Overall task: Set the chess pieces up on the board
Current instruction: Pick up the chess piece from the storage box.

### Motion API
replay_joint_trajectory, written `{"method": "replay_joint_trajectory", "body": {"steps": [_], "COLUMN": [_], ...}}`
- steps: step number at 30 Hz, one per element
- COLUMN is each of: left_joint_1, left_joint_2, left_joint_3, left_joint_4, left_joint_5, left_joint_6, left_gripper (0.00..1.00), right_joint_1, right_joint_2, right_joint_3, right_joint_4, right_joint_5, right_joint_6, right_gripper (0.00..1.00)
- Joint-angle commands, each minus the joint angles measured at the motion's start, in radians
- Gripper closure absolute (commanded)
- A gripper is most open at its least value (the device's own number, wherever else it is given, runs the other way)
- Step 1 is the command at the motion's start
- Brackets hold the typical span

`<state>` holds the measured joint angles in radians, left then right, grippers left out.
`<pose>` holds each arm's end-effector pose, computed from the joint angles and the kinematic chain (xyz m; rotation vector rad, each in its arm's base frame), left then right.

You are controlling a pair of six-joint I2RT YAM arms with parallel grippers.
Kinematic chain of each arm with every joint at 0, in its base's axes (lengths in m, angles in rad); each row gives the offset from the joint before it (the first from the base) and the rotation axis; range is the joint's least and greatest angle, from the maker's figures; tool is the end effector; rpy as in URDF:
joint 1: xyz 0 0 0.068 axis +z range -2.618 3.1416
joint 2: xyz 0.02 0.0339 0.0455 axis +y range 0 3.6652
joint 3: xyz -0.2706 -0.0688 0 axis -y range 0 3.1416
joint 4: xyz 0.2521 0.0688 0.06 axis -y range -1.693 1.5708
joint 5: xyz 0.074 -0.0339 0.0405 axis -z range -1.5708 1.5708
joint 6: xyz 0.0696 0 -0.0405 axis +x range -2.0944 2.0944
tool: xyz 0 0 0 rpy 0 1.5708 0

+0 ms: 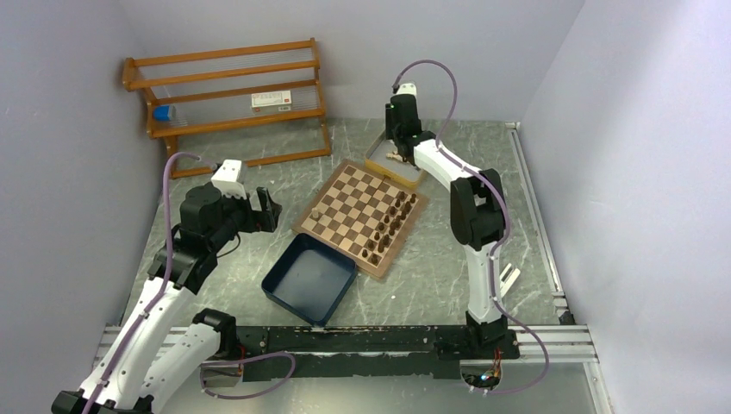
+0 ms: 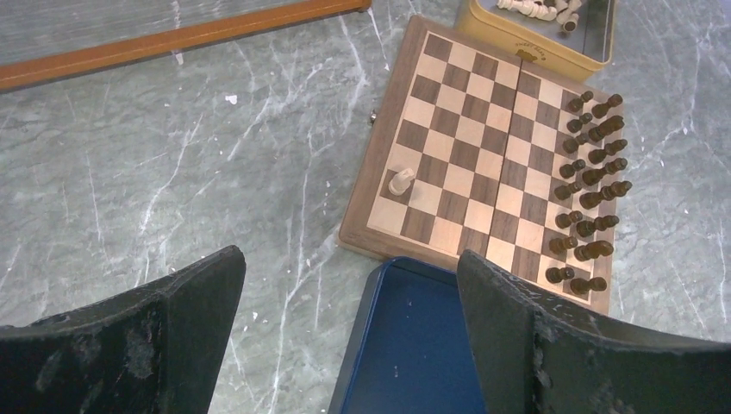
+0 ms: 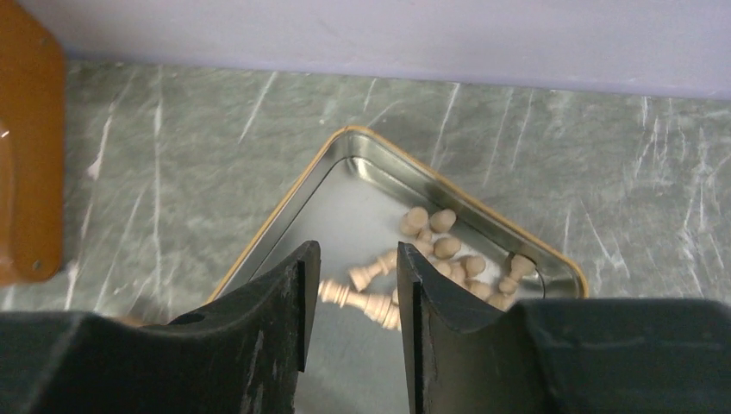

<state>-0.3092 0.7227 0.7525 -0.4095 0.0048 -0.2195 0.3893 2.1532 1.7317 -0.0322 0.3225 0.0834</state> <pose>0.1910 -0.0614 0.3067 0.0914 1.9649 -0.3528 0.5165 0.1881 0.2297 -0.1032 1.9969 -0.0235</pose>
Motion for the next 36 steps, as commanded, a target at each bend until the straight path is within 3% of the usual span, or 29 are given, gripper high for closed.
{"method": "replay_joint_trajectory", "body": {"steps": [1,12,22,36], "left_joint_1": [0.007,0.007,0.007,0.007], "left_joint_2": [-0.026,-0.033,-0.034,-0.044], "left_joint_3": [0.011,0.023,0.020,0.012], "left_joint_4": [0.018,-0.001,0.015,0.024], "left_joint_5": [0.032,0.017,0.068,0.076], "left_joint_6": [0.013,0.024,0.031,0.024], "left_gripper": [0.03,0.03,0.03,0.04], "right_joint_1": [-0.025,-0.041,-0.042,-0.056], "right_joint_2": [0.082,0.193,0.244,0.294], "right_joint_3": [0.105,0.166,0.161,0.239], "right_joint_4": [-0.024,0.013,0.050,0.037], "right_joint_5": [0.036,0.088,0.178,0.134], "right_joint_6": [0.045,0.074,0.037,0.014], "right_gripper": [0.59,0.67,0.66,0.66]}}
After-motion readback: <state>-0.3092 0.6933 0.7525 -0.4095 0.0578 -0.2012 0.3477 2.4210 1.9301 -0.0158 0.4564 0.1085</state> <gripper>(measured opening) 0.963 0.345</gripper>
